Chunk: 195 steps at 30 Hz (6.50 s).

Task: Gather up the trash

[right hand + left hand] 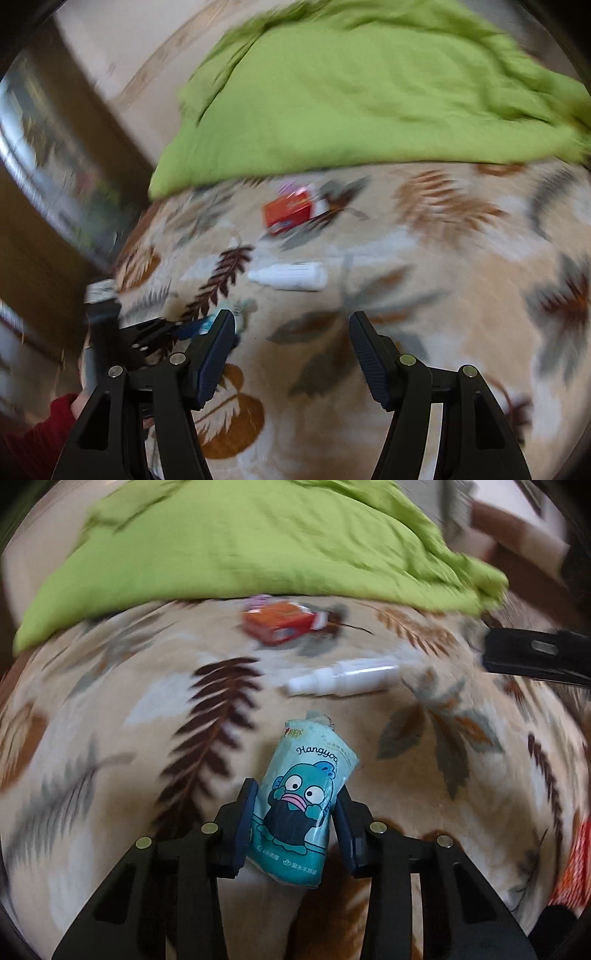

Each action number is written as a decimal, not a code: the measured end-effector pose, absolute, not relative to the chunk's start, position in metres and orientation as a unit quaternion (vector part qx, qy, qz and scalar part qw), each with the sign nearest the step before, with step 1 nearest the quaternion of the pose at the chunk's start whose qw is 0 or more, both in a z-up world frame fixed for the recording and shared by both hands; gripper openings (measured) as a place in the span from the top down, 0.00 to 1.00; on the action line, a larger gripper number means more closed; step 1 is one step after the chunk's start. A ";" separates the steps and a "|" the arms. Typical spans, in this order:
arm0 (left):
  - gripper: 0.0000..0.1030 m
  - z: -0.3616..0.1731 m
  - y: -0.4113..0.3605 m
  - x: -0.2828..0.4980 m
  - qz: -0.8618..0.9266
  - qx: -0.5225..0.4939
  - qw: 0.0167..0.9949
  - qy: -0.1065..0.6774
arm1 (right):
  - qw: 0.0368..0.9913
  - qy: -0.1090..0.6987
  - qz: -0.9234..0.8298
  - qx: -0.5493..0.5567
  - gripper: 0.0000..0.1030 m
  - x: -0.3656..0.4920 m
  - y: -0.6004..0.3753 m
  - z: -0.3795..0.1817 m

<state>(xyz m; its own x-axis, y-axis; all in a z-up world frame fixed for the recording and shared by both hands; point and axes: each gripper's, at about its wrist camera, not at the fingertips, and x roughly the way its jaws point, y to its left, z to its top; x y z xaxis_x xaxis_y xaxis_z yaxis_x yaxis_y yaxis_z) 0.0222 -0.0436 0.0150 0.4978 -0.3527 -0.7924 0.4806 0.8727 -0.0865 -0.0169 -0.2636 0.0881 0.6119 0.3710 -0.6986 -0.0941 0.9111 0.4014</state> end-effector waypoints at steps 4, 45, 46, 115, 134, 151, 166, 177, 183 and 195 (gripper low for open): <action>0.63 0.017 -0.027 0.012 -0.215 0.031 0.873 0.437 | 0.874 0.428 0.168 0.158 0.33 0.034 -0.246 0.072; 0.63 0.124 -0.052 -0.116 -0.210 0.067 0.929 0.298 | 0.931 0.329 0.040 0.155 0.69 -0.172 -0.225 0.116; 0.63 0.127 -0.054 -0.120 -0.209 0.070 0.930 0.295 | 0.933 0.322 0.041 0.153 0.69 -0.178 -0.224 0.120; 0.34 0.091 -0.322 -0.328 -0.614 0.150 0.660 0.405 | 0.845 0.312 -0.270 0.339 0.50 -0.492 -0.448 0.087; 0.29 0.114 -0.213 -0.214 -0.483 0.064 0.777 0.398 | 0.878 0.323 -0.169 0.310 0.47 -0.410 -0.403 0.100; 0.27 0.088 -0.054 -0.052 -0.249 -0.026 0.876 0.412 | 0.894 0.379 -0.001 0.238 0.46 -0.233 -0.297 0.114; 0.19 0.062 -0.104 0.138 -0.248 0.060 0.881 0.397 | 0.879 0.395 0.004 0.266 0.41 -0.114 -0.256 0.054; 0.19 0.023 -0.139 0.231 -0.271 0.055 0.848 0.452 | 0.862 0.406 -0.009 0.303 0.41 -0.104 -0.281 0.022; 0.19 0.013 -0.153 0.208 -0.325 0.109 0.815 0.468 | 0.860 0.401 0.000 0.316 0.41 -0.105 -0.284 0.021; 0.41 0.002 -0.170 0.196 -0.243 0.127 0.850 0.450 | 0.867 0.393 -0.002 0.306 0.41 -0.104 -0.282 0.026</action>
<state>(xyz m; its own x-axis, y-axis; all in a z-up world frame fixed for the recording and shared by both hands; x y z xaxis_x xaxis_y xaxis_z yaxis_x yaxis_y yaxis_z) 0.1963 -0.1697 0.0016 0.4775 -0.2986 -0.8263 0.5275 0.8495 -0.0021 -0.1041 -0.2822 0.0256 0.6905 0.2377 -0.6832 0.2441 0.8125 0.5294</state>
